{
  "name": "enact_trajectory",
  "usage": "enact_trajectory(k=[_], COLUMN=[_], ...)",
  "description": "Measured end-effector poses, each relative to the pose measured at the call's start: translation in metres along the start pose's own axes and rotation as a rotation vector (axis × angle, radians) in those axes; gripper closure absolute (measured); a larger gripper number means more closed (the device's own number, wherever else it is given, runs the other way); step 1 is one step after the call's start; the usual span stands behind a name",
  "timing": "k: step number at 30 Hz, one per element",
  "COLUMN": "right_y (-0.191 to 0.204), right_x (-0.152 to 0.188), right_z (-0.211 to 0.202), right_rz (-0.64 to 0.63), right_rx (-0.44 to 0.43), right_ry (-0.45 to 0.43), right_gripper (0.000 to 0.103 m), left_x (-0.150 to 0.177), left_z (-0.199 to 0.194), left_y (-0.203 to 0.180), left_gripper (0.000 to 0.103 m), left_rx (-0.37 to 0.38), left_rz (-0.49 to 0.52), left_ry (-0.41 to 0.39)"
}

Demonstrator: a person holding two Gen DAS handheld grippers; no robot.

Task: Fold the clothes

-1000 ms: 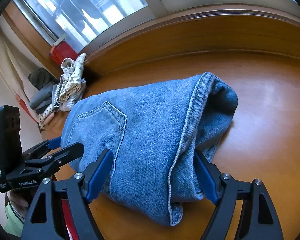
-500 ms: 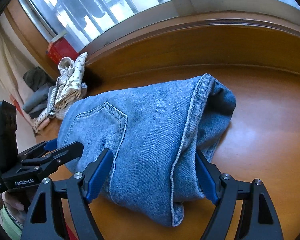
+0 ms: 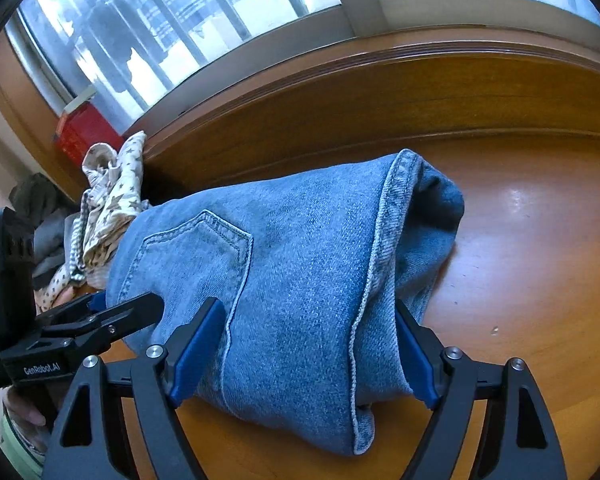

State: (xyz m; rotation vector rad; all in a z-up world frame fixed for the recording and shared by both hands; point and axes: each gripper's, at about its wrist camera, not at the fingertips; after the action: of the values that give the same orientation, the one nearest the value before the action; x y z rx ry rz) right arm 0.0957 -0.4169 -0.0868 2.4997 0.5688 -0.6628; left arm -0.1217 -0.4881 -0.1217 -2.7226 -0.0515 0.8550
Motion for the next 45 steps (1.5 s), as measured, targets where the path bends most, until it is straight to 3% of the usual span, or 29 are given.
enact_trajectory(k=[11, 15, 18, 22, 26, 31, 36, 40, 45], right_y=[0.006, 0.007, 0.011, 0.033, 0.038, 0.041, 0.043, 0.038, 0.032], right_x=[-0.023, -0.025, -0.028, -0.048, -0.051, -0.050, -0.044, -0.023, -0.001], right_z=[0.018, -0.012, -0.033, -0.025, 0.011, 0.019, -0.018, -0.039, -0.023], right_rz=[-0.050, -0.070, -0.092, -0.198, -0.245, -0.293, -0.271, -0.222, -0.214], right_rx=[-0.029, 0.017, 0.049, 0.068, 0.069, 0.101, 0.053, 0.026, 0.062], right_ry=[0.008, -0.069, -0.129, -0.177, -0.113, -0.104, -0.134, -0.126, -0.072], right_gripper=[0.022, 0.023, 0.023, 0.039, 0.042, 0.043, 0.044, 0.044, 0.044], left_x=[-0.027, -0.041, -0.057, -0.070, -0.072, -0.077, -0.059, -0.034, -0.023], left_z=[0.008, -0.016, -0.011, 0.016, 0.054, 0.057, 0.019, 0.010, 0.019], left_y=[-0.003, -0.009, -0.014, -0.008, 0.001, 0.001, -0.015, -0.020, -0.011], left_gripper=[0.017, 0.017, 0.017, 0.017, 0.014, 0.015, 0.017, 0.016, 0.012], left_rx=[-0.066, -0.093, -0.141, -0.162, -0.199, -0.190, -0.213, -0.235, -0.224], left_rz=[-0.027, -0.011, 0.037, 0.034, 0.006, -0.017, 0.043, 0.056, 0.018], left_ry=[-0.036, -0.127, -0.159, -0.116, -0.065, -0.062, -0.100, -0.081, -0.066])
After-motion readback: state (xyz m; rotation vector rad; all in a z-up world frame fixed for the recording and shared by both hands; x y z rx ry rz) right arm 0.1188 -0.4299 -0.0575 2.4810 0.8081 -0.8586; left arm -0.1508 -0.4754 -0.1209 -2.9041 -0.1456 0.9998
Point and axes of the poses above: each gripper's, at about its wrist camera, not at the fingertips, and z roughly the way its jaws point, y to its left, x to its underside, and after that the axes turned 4 degrees about x, right-handed
